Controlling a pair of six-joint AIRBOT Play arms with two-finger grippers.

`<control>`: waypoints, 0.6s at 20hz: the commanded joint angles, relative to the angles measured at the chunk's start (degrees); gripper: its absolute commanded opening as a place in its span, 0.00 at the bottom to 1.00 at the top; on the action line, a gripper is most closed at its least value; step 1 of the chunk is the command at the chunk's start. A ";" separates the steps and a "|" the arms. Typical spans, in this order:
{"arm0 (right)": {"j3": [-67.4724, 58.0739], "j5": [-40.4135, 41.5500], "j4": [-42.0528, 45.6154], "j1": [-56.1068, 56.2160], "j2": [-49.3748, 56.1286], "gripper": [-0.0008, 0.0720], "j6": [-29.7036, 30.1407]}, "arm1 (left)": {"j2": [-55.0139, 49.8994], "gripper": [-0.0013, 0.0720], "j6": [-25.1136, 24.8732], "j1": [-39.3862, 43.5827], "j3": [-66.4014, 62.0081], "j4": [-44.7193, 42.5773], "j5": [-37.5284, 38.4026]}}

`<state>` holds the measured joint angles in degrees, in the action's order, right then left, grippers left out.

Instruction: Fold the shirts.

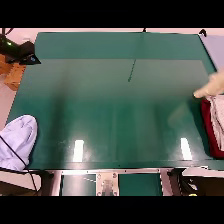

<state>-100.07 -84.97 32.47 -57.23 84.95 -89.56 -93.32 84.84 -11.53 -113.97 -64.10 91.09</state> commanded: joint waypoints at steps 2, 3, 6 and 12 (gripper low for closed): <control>-0.07 -9.99 13.57 -13.00 -2.67 0.03 -8.74 | 0.04 0.05 0.31 -0.07 0.00 0.04 0.00; -0.07 -11.17 17.94 -14.05 -3.45 0.03 -10.27 | 0.02 0.05 0.31 -0.07 0.00 0.04 0.00; -0.07 -14.78 32.52 -14.88 -5.44 0.03 -12.28 | 0.04 0.05 0.24 -0.07 0.00 0.04 0.00; 7.98 -19.43 50.14 -14.69 -5.55 0.03 -12.28 | 0.04 0.05 0.22 -0.07 0.00 0.13 0.04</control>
<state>-96.23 -101.86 72.62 -71.59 79.66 -101.23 -93.32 85.08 -11.55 -113.97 -64.05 91.13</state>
